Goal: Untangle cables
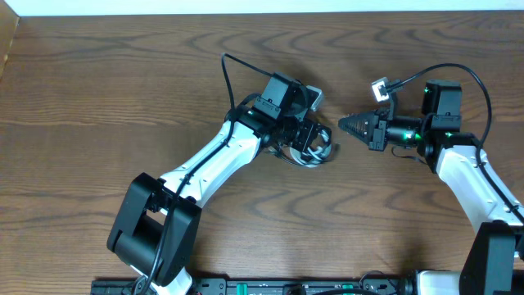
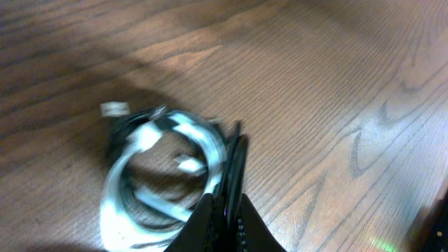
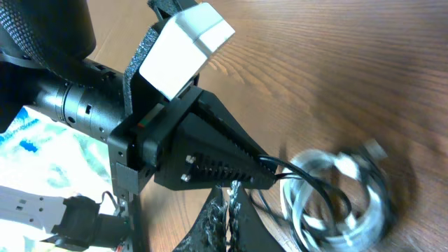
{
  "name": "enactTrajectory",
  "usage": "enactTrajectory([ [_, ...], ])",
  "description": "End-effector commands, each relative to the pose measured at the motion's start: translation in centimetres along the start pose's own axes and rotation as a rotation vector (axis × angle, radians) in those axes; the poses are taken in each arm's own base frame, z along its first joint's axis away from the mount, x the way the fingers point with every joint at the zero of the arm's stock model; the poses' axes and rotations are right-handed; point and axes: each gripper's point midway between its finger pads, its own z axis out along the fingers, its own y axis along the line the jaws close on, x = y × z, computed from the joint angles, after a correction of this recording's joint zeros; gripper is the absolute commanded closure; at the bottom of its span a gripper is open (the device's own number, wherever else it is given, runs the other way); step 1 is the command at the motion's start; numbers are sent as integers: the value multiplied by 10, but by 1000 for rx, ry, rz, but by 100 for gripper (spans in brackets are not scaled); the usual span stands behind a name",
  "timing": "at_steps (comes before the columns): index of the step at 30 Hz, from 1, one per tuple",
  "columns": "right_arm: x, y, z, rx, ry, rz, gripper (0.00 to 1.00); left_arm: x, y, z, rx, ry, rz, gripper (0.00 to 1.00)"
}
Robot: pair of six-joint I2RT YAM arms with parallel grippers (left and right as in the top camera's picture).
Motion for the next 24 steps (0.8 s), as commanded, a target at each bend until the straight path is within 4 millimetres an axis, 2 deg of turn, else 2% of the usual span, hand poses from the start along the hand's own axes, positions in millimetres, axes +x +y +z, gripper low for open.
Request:
enactTrajectory([
  [1,0,-4,-4,15,-5,6,99,-4,-2,1,12,-9,15,92],
  [3,6,-19,-5,102,8,58,96,-4,-2,1,12,-12,16,92],
  [5,15,-36,-7,207,34,114,84,-6,-2,1,14,-18,19,92],
  [7,25,-48,-10,288,62,149,59,-9,-5,1,30,-29,24,92],
  [9,32,-53,-10,331,83,166,45,-15,-14,0,78,-51,37,92],
  [12,34,-50,-6,324,97,161,44,-28,-29,-5,148,-100,39,92],
  [15,37,-48,0,333,115,146,40,-41,-33,-11,163,-150,2,92],
  [24,52,-76,3,615,141,245,38,-66,-55,-45,212,-255,18,92],
])
